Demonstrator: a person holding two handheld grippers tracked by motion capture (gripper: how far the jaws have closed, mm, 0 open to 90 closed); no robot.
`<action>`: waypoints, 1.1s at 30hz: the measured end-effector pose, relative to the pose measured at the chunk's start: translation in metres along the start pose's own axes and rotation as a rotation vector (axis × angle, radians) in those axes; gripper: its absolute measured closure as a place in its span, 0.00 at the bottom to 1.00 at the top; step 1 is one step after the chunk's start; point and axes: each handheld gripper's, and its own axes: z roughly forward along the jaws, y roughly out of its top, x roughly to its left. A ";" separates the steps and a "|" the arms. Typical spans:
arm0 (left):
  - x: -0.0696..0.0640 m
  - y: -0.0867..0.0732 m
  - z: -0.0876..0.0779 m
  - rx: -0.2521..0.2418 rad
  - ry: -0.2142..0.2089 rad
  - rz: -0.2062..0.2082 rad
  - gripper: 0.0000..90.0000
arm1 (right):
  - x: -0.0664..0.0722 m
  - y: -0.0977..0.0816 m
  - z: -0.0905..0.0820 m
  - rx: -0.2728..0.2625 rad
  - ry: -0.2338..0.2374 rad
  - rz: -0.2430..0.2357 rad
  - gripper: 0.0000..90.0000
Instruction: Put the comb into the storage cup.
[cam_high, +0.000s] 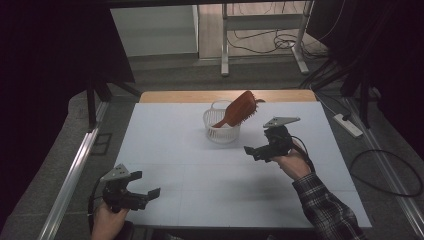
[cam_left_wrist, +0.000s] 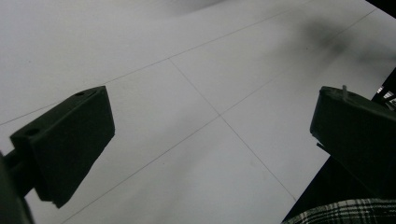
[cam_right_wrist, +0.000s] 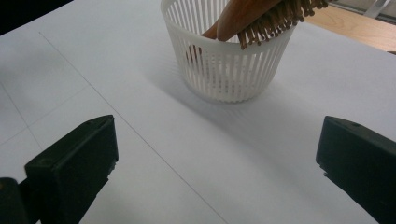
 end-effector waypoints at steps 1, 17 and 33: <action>0.000 0.000 0.000 0.001 0.000 0.000 0.00 | 0.000 -0.001 -0.001 0.001 0.000 0.000 0.00; 0.001 0.000 0.000 0.003 -0.003 -0.006 0.00 | -0.002 -0.011 -0.012 0.009 -0.003 0.001 0.00; 0.001 0.000 0.000 0.006 -0.004 -0.005 0.00 | -0.004 -0.017 -0.028 -0.005 -0.019 0.012 0.00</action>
